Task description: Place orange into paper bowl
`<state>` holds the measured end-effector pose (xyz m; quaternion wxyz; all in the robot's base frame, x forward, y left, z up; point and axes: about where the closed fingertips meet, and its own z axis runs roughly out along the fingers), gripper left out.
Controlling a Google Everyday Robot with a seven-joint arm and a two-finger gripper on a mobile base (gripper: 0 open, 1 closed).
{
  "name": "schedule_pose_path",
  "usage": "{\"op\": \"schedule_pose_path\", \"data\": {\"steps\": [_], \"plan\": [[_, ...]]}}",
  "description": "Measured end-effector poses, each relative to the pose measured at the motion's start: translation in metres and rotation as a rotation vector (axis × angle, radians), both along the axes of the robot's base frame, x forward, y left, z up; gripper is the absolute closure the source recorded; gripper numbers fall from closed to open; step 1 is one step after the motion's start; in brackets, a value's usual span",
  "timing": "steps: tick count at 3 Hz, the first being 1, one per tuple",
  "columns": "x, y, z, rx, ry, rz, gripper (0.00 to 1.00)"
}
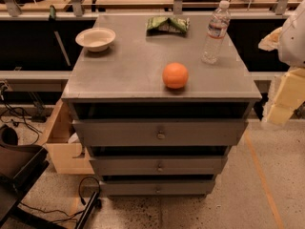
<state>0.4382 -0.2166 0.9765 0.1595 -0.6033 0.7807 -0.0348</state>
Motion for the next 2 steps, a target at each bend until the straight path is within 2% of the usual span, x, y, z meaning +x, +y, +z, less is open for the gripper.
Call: {"op": "schedule_pose_path", "data": {"steps": [1, 2], "plan": [[0.002, 0.002, 0.003, 0.008, -0.019, -0.006, 0.0], [0.02, 0.011, -0.009, 0.181, -0.087, -0.052, 0.0]]}}
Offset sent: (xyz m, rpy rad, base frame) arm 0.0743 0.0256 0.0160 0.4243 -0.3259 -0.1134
